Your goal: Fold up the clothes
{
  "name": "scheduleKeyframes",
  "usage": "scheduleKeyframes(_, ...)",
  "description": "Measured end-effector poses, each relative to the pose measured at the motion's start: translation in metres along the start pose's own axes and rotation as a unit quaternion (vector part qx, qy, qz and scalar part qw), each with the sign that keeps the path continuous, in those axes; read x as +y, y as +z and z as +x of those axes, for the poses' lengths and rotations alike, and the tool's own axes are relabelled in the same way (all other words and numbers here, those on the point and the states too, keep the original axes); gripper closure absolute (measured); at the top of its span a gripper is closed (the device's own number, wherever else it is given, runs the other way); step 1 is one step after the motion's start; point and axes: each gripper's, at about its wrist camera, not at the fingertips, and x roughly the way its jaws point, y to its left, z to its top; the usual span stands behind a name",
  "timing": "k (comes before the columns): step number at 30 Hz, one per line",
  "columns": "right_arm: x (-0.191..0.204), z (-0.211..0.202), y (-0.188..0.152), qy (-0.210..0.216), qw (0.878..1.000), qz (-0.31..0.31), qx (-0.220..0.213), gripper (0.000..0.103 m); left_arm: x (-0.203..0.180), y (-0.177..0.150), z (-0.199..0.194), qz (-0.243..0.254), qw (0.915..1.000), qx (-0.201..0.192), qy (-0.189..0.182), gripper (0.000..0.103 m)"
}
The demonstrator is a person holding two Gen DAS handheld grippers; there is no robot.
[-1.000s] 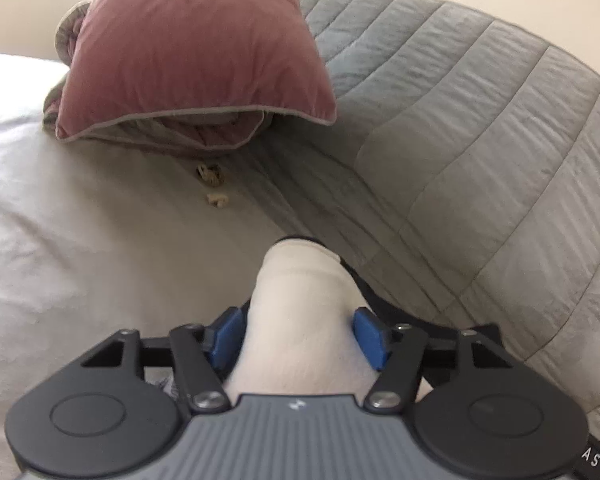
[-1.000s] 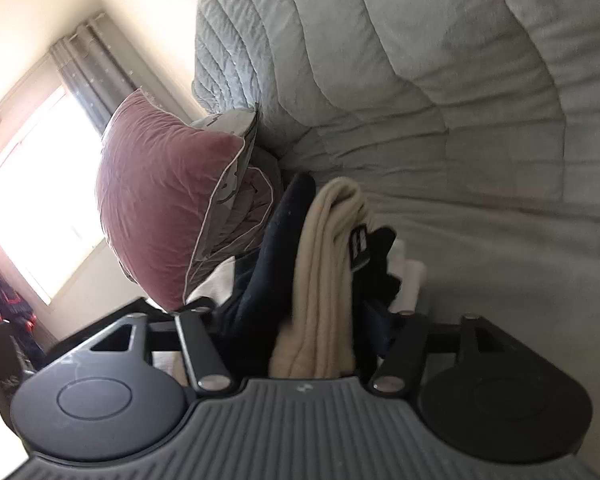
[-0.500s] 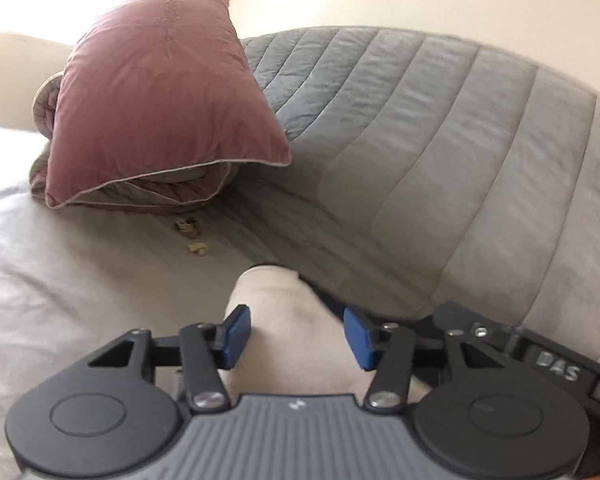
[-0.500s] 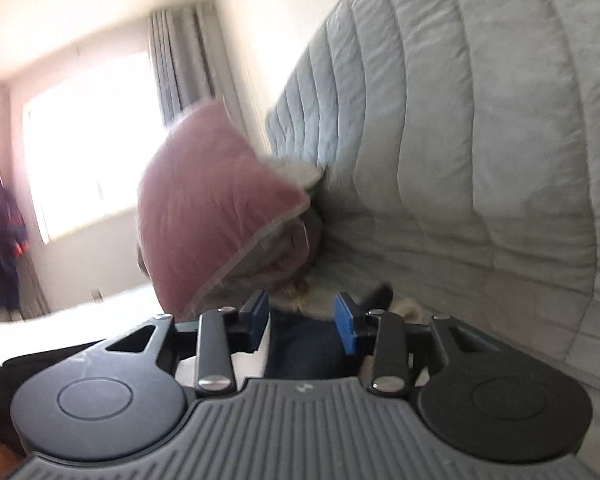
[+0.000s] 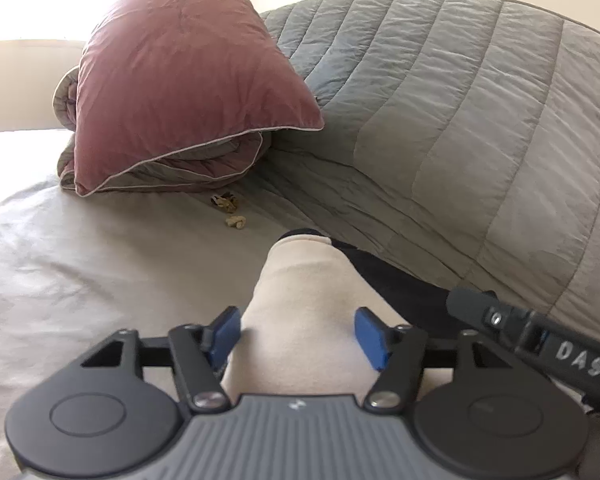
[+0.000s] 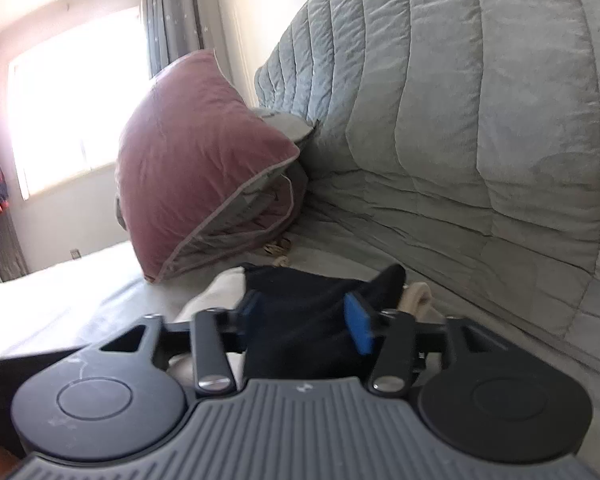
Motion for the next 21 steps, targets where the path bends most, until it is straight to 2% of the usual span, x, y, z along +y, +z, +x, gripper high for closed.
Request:
scheduleKeyframes(5,0.003,-0.032,0.018,-0.001,0.999,0.035,-0.007,0.034,-0.017,0.010,-0.033,0.002,0.9994,0.019,0.028,0.019)
scheduleKeyframes(10,0.014,-0.073,0.031,-0.028,0.999,0.041,-0.006,0.022,-0.035,0.012,-0.079,0.005,0.9983,0.038,0.045,0.005)
scheduleKeyframes(15,0.025,-0.115,0.030,-0.054,0.997,0.046,0.017,0.006,-0.049,0.002,-0.124,0.013,0.9959,0.061,0.066,0.001)
scheduleKeyframes(16,0.027,-0.122,0.030,-0.058,0.997,0.045,0.023,0.000,-0.051,-0.001,-0.131,0.014,0.9952,0.068,0.069,0.001)
scheduleKeyframes(21,0.036,-0.150,0.021,-0.083,0.994,0.047,0.054,0.000,-0.060,-0.016,-0.164,0.026,0.9924,0.086,0.084,0.001)
